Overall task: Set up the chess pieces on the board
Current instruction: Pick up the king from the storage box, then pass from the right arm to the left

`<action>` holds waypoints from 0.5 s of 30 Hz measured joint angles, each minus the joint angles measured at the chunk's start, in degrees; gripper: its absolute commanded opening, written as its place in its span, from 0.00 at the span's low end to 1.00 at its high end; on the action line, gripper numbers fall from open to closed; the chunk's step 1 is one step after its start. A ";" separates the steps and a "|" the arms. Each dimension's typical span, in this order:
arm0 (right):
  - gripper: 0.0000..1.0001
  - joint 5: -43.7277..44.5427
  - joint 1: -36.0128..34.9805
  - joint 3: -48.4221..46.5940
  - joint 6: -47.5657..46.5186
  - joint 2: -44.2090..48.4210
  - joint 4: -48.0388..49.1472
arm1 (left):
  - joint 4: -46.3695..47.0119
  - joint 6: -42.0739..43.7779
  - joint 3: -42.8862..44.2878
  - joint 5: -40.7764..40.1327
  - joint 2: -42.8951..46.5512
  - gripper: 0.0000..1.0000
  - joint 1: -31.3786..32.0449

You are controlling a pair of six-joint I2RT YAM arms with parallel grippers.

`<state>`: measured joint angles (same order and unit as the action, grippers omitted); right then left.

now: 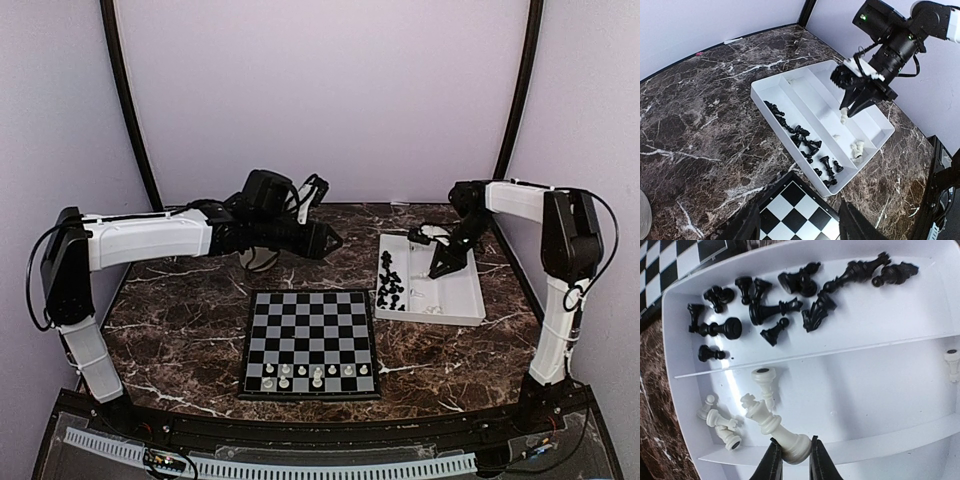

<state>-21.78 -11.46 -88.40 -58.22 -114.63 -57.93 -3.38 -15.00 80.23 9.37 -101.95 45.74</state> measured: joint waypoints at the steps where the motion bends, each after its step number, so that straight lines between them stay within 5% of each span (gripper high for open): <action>1: 0.18 -2.10 0.68 -1.05 1.01 -0.09 -0.85 | 0.72 0.17 0.00 0.81 -0.46 0.55 0.00; 15: 0.19 -29.99 1.33 -14.91 15.17 -0.17 -8.07 | 11.96 2.58 11.37 8.63 -11.69 0.53 2.54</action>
<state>-51.77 -10.13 -103.31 -43.05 -114.80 -66.00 8.58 -12.43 91.59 18.00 -113.65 48.27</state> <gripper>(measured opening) 0.188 0.537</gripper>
